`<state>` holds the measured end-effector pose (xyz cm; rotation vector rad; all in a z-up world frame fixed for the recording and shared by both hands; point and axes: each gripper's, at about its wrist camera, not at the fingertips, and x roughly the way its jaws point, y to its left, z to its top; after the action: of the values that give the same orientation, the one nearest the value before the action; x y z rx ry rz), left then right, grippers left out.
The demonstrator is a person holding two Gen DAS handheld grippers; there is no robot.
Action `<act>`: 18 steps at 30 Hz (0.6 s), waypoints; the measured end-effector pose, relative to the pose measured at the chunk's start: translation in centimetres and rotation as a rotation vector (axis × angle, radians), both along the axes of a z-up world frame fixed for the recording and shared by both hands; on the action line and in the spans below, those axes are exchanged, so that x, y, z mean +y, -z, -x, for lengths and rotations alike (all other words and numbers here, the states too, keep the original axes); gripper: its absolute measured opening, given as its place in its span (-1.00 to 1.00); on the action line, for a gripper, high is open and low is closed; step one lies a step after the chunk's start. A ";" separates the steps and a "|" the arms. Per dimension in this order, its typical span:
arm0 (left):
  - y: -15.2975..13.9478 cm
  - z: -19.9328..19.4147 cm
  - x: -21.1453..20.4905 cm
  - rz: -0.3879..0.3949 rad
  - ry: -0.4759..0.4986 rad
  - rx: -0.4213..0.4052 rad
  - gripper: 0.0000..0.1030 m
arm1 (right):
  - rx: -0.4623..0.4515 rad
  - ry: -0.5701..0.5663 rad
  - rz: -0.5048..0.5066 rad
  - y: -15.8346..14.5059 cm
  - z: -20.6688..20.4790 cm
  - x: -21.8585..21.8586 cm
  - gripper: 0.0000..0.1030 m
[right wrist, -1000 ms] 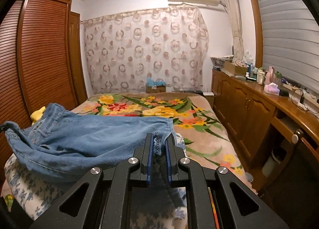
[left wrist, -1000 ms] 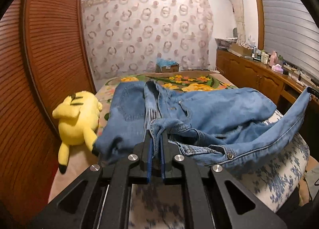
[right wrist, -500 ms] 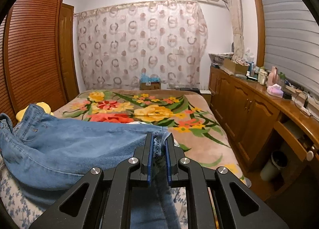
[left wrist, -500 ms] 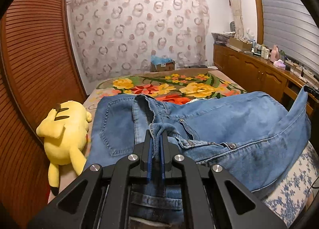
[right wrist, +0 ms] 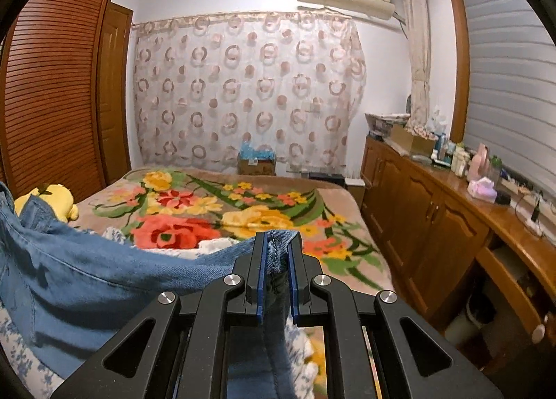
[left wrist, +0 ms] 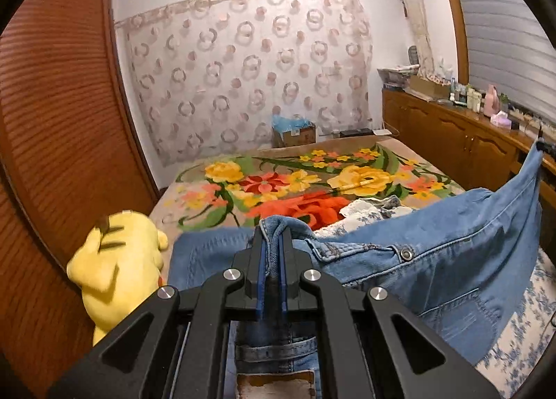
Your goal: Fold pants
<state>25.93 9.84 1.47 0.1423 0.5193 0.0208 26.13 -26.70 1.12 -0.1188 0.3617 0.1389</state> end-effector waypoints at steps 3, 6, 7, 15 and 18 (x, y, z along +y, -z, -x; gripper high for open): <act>-0.2 -2.4 0.3 -0.011 -0.009 -0.001 -0.86 | 0.004 0.002 0.015 1.0 -1.5 0.6 -0.80; -0.1 -4.8 0.9 -0.011 -0.028 0.006 -0.86 | 0.016 0.015 0.043 1.7 -3.9 1.2 -0.80; 0.1 -5.5 1.2 -0.005 -0.031 0.014 -0.86 | 0.024 0.021 0.050 2.1 -4.6 1.4 -0.80; 2.9 -9.0 0.9 -0.029 -0.039 0.114 -0.84 | 0.181 0.037 0.095 5.8 -11.3 4.2 -0.80; 3.4 -8.8 0.6 -0.036 -0.041 0.137 -0.71 | 0.235 0.017 0.069 6.9 -11.9 5.2 -0.80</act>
<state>34.77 10.46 -1.92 0.1687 0.6592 0.0604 38.05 -21.51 -5.75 -0.1684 0.6021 0.1242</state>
